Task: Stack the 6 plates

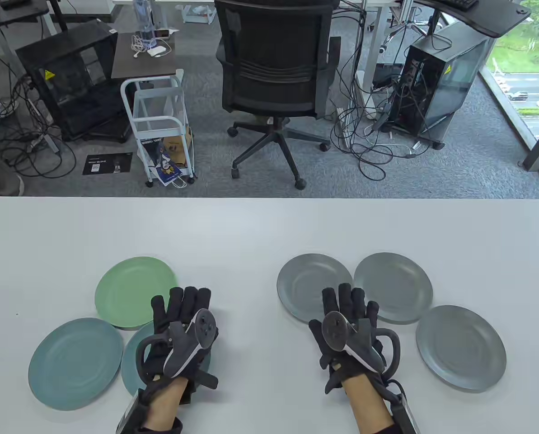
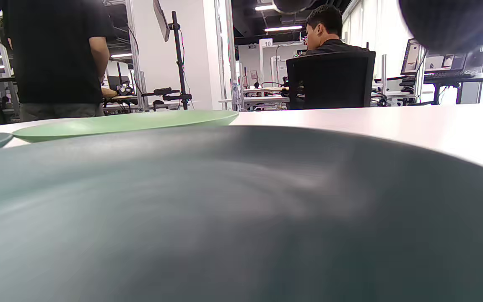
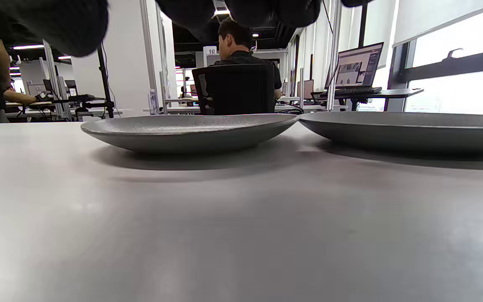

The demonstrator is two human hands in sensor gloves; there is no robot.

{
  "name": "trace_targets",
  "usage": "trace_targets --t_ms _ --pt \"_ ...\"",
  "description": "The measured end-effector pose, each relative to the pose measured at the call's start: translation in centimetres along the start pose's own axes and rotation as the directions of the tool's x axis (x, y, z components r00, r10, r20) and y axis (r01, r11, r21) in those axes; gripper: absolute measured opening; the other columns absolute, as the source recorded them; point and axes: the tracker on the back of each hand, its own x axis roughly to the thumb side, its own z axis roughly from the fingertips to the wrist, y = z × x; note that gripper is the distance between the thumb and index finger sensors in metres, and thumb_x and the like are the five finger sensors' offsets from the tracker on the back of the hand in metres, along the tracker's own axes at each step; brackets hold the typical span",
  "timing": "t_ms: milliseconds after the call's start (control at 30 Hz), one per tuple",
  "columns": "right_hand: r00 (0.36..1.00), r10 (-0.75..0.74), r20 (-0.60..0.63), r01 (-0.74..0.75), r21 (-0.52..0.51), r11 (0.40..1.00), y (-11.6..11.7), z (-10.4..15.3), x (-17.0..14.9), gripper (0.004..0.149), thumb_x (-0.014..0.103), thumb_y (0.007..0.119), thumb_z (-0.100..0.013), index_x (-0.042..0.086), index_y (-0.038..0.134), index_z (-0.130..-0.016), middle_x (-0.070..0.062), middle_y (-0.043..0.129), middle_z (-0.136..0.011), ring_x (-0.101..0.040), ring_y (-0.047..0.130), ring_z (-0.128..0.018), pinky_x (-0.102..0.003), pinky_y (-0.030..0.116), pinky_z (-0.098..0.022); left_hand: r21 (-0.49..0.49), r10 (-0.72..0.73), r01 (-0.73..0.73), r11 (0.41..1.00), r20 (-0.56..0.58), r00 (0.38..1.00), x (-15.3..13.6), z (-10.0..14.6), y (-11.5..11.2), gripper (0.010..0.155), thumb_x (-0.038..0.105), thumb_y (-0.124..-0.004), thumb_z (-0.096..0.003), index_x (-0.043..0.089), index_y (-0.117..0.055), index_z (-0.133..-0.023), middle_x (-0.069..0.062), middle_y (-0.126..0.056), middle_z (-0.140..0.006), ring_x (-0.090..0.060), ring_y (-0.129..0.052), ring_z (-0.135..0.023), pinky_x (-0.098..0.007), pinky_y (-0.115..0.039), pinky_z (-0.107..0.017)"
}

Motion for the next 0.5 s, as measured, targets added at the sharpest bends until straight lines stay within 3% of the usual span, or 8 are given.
trace_targets --t_ms 267,400,500 --pt "1.000 -0.017 0.005 0.017 0.009 1.000 0.0 0.1 0.0 0.073 0.068 0.055 -0.054 0.031 0.029 -0.111 -0.006 0.033 -0.121 -0.037 0.036 -0.111 -0.062 0.031 -0.078 -0.004 0.038 -0.038 0.999 -0.013 0.999 -0.5 0.1 0.6 0.084 0.067 -0.073 -0.0311 0.056 -0.029 -0.101 0.028 -0.036 -0.117 -0.004 -0.027 -0.120 -0.045 -0.012 -0.090" --pt "0.999 -0.034 0.000 0.034 0.003 0.999 -0.1 0.2 -0.2 0.073 0.068 0.055 -0.054 0.030 0.030 -0.111 -0.006 0.036 -0.121 -0.037 0.038 -0.110 -0.062 0.032 -0.078 -0.008 0.151 -0.153 0.988 -0.117 0.982 -3.1 -0.5 1.6 0.064 0.065 -0.075 -0.0316 0.053 -0.063 -0.094 0.025 -0.042 -0.116 -0.005 -0.023 -0.119 -0.044 -0.008 -0.090" --pt "0.999 -0.038 -0.001 0.038 0.007 0.999 -0.1 0.2 -0.2 0.073 0.068 0.055 -0.054 0.030 0.030 -0.111 -0.006 0.038 -0.121 -0.037 0.039 -0.110 -0.062 0.032 -0.078 -0.001 0.229 -0.237 0.971 -0.256 0.939 -6.6 -1.0 2.4 0.054 0.062 -0.079 -0.0321 0.048 -0.079 -0.085 0.025 -0.042 -0.117 -0.006 -0.018 -0.119 -0.044 -0.004 -0.089"
